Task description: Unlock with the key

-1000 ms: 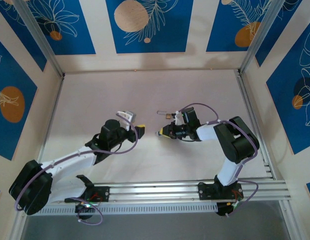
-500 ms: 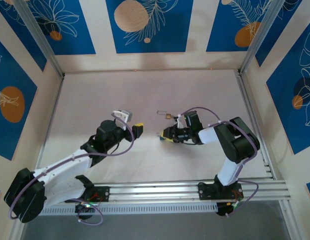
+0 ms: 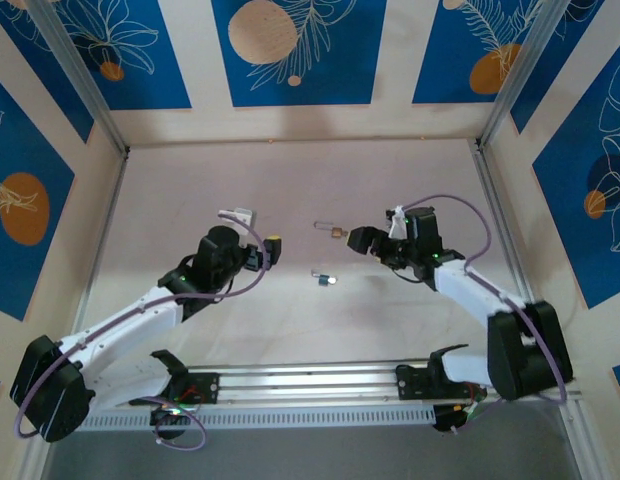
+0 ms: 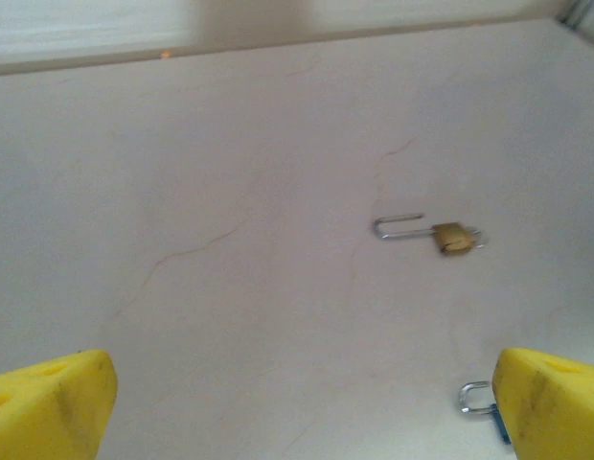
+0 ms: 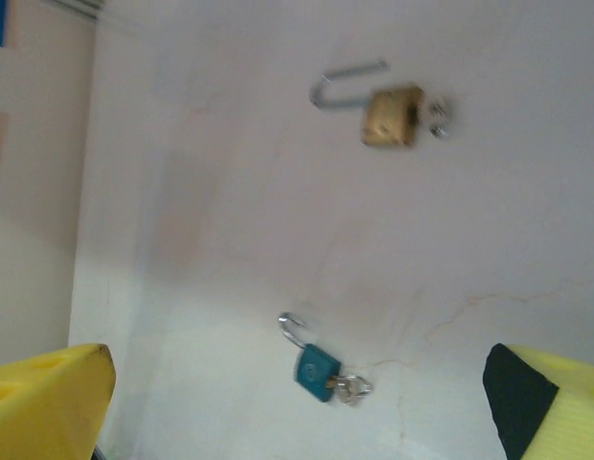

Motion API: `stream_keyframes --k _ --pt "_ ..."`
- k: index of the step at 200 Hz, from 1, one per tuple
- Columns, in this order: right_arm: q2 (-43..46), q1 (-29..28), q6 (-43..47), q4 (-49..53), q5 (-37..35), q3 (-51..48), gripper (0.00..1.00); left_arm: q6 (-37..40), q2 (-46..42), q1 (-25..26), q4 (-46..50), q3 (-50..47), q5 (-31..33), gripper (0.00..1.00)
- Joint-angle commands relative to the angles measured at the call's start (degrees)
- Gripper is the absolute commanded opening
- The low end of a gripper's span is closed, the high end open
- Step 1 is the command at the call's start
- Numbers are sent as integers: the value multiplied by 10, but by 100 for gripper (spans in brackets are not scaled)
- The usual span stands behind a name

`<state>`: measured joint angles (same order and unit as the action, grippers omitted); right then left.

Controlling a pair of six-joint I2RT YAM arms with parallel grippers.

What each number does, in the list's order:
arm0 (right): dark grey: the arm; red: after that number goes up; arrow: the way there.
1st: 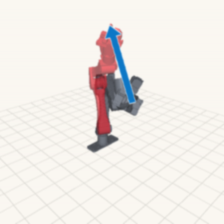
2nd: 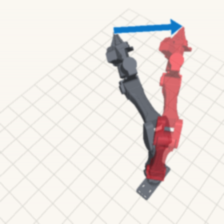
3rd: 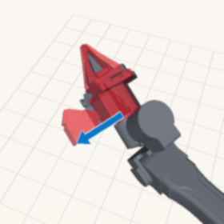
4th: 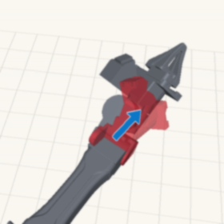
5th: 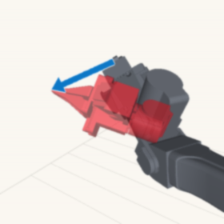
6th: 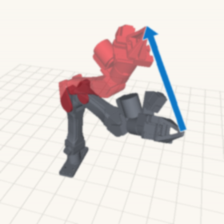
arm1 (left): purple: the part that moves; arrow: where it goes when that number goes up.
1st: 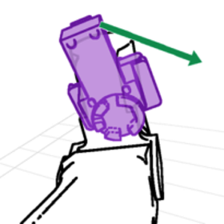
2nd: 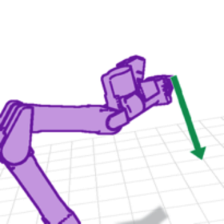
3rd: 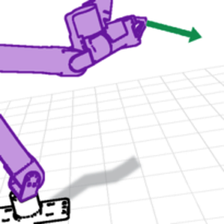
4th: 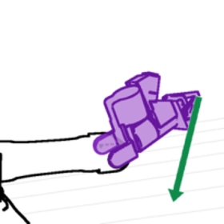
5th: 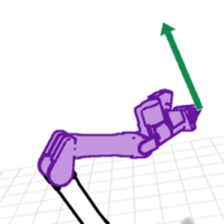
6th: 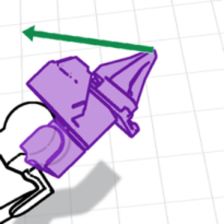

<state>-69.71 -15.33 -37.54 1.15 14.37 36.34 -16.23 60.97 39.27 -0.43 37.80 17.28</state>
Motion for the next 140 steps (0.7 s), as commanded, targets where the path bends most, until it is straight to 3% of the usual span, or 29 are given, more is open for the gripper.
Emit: stream_keyframes --k 1,13,24,40,57,67,77,91,107,128,140 --pt "83 -40 66 109 -101 56 99 -15 -8 1 10 -15 74 100" --pt "120 -60 95 147 -141 81 99 -59 -7 1 -40 -47 139 100" --pt "147 -67 110 157 -158 91 99 -42 -5 1 -94 -76 178 100" --pt "166 -73 126 148 -196 86 99 76 6 1 -164 -99 208 100" --pt "165 -73 125 167 -259 99 99 221 36 -4 -287 -120 288 100" --pt "167 -74 139 151 -287 95 99 328 64 -20 -402 -141 285 100" --pt "172 -74 157 121 -305 85 99 383 97 -49 -500 -164 275 100" --pt "179 -74 204 63 -308 61 99 396 145 -95 -598 -195 251 100" --pt "177 -70 262 -17 -289 21 99 351 209 -142 -656 -218 232 100" --pt "168 -53 335 -63 -243 -2 99 352 313 -158 -797 -246 211 100" --pt "159 -35 362 -78 -224 -12 99 348 325 -167 -795 -233 210 100"
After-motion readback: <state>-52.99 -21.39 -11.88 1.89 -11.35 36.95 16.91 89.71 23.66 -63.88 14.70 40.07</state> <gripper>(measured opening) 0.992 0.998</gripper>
